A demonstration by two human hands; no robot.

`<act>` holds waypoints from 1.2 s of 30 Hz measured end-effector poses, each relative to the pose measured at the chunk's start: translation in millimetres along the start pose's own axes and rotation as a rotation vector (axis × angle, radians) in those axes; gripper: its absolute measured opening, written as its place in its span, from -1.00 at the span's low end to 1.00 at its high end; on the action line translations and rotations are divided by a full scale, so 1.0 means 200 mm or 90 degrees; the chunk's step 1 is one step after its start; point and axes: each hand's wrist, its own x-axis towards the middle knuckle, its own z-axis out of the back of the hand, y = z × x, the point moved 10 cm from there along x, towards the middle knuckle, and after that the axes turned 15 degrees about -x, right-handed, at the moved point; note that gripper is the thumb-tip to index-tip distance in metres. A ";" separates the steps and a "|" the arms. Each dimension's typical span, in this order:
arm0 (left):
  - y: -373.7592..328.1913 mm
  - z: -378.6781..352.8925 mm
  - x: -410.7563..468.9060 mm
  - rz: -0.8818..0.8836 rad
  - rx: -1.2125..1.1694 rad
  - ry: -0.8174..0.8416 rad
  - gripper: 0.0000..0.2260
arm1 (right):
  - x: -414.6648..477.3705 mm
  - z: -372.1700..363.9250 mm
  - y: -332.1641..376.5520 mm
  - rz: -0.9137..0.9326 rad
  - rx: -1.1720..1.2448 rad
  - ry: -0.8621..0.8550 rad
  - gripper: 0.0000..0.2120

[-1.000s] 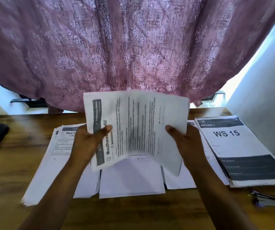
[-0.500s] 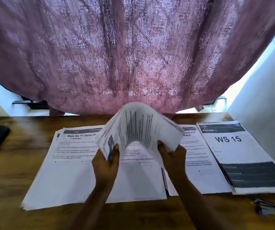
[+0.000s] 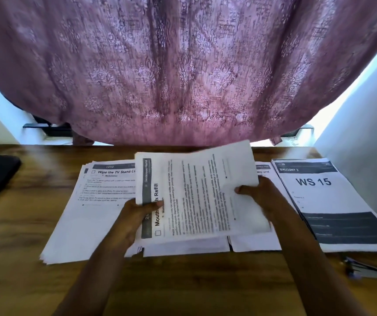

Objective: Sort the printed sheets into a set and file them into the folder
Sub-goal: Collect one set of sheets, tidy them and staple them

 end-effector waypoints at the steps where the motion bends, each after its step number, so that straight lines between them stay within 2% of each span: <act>1: 0.07 0.03 -0.03 0.045 0.007 0.000 -0.77 | -0.01 -0.01 -0.05 -0.028 -0.010 0.025 -0.78; 4: 0.26 0.13 -0.17 0.181 0.022 0.014 -0.67 | -0.06 -0.03 -0.22 -0.078 -0.047 0.057 -0.76; 7: 0.41 0.24 -0.31 0.263 0.058 -0.012 -0.74 | -0.11 -0.05 -0.34 -0.107 -0.100 0.068 -0.81; 10: 0.46 0.32 -0.36 0.283 0.084 -0.054 -0.79 | -0.14 -0.07 -0.39 -0.130 -0.121 0.065 -0.81; 17: 0.48 0.33 -0.39 0.297 0.125 -0.056 -0.84 | -0.20 -0.10 -0.38 -0.122 -0.187 0.055 -0.76; 19: 0.49 0.34 -0.40 0.296 0.133 -0.058 -0.85 | -0.23 -0.05 -0.41 -0.151 -0.305 -0.010 -0.61; 21: 0.49 0.34 -0.40 0.296 0.136 -0.057 -0.88 | -0.31 -0.01 -0.36 -0.171 -0.543 -0.155 -0.39; 23: 0.49 0.34 -0.40 0.296 0.136 -0.058 -0.90 | -0.42 -0.14 -0.20 -0.087 -0.701 -0.291 -0.27; 24: 0.49 0.34 -0.40 0.296 0.136 -0.059 -0.91 | -0.46 -0.30 -0.14 -0.024 -0.691 -0.284 -0.25; 27: 0.49 0.34 -0.39 0.285 0.130 -0.066 -0.95 | -0.52 -0.96 -0.13 0.151 -0.724 -0.009 -0.23; 28: 0.49 0.35 -0.39 0.281 0.128 -0.068 -0.94 | -0.54 -1.07 -0.16 0.180 -0.761 0.044 -0.23; 29: 0.49 0.35 -0.39 0.278 0.127 -0.069 -0.94 | -0.53 -1.06 -0.20 0.194 -0.776 0.050 -0.22; 31: 0.50 0.35 -0.38 0.278 0.128 -0.066 -0.93 | -0.47 -0.85 -0.30 0.173 -0.807 -0.017 -0.21; 34: 0.49 0.35 -0.39 0.283 0.140 -0.065 -0.90 | -0.39 -0.40 -0.49 0.049 -0.793 -0.101 -0.20; 36: 0.49 0.35 -0.39 0.285 0.139 -0.062 -0.88 | -0.34 -0.28 -0.48 -0.020 -0.760 -0.139 -0.29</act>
